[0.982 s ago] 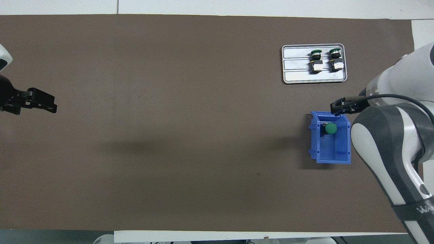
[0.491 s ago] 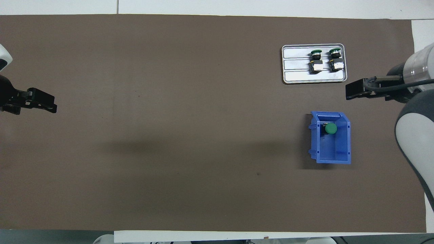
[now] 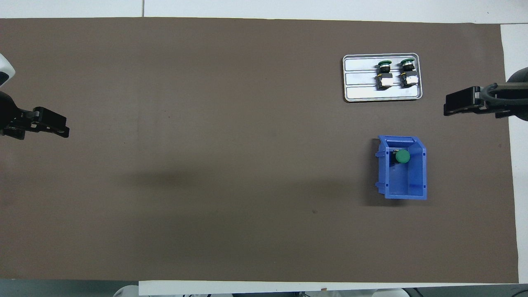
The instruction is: Place and press button with both arms
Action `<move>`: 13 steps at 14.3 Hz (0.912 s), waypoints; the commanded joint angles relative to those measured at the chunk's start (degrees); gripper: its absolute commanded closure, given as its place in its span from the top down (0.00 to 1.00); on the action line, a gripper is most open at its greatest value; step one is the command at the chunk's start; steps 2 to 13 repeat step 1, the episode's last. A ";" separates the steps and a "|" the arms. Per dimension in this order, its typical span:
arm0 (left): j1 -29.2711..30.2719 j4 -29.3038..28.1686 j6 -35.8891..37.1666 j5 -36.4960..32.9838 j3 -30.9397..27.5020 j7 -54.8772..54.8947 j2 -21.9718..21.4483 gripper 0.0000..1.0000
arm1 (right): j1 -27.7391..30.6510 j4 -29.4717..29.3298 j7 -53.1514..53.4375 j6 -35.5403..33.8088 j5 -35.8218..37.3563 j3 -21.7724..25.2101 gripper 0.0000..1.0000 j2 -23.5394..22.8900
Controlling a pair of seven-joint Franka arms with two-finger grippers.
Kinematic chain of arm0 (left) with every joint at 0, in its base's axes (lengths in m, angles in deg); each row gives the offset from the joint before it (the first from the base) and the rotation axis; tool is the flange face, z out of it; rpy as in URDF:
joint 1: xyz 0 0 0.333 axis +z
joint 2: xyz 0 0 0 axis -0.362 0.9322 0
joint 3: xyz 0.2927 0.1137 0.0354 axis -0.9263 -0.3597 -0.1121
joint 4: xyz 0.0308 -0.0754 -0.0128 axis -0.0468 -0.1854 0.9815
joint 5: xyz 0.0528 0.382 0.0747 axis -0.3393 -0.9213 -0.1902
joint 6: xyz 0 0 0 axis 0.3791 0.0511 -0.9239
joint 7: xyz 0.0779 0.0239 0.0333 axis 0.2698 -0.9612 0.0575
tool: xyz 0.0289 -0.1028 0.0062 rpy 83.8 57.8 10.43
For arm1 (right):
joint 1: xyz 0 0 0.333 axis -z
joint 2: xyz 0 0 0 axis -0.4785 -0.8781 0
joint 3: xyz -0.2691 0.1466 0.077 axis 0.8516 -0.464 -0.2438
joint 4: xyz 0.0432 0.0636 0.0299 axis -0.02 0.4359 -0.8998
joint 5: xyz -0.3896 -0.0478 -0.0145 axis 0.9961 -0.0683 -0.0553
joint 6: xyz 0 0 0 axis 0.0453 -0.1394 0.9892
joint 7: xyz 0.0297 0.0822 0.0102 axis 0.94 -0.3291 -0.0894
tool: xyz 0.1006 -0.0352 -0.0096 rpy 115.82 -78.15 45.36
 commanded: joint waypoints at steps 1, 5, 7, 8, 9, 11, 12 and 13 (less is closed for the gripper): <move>0.26 0.49 -0.16 0.44 -0.04 0.70 0.05 1.00 | 0.87 -0.79 -1.16 -1.17 -1.11 0.11 0.99 -0.53; 0.26 0.49 -0.16 0.44 -0.04 0.70 0.05 1.00 | 0.87 -0.79 -1.16 -1.17 -1.11 0.11 0.99 -0.53; 0.26 0.49 -0.16 0.44 -0.04 0.70 0.05 1.00 | 0.87 -0.79 -1.16 -1.17 -1.11 0.11 0.99 -0.53; 0.26 0.49 -0.16 0.44 -0.04 0.70 0.05 1.00 | 0.87 -0.79 -1.16 -1.17 -1.11 0.11 0.99 -0.53; 0.26 0.49 -0.16 0.44 -0.04 0.70 0.05 1.00 | 0.87 -0.79 -1.16 -1.17 -1.11 0.11 0.99 -0.53; 0.26 0.49 -0.16 0.44 -0.04 0.70 0.05 1.00 | 0.87 -0.79 -1.16 -1.17 -1.11 0.11 0.99 -0.53; 0.26 0.49 -0.16 0.44 -0.04 0.70 0.05 1.00 | 0.87 -0.79 -1.16 -1.17 -1.11 0.11 0.99 -0.53; 0.26 0.49 -0.16 0.44 -0.04 0.70 0.05 1.00 | 0.87 -0.79 -1.16 -1.17 -1.11 0.11 0.99 -0.53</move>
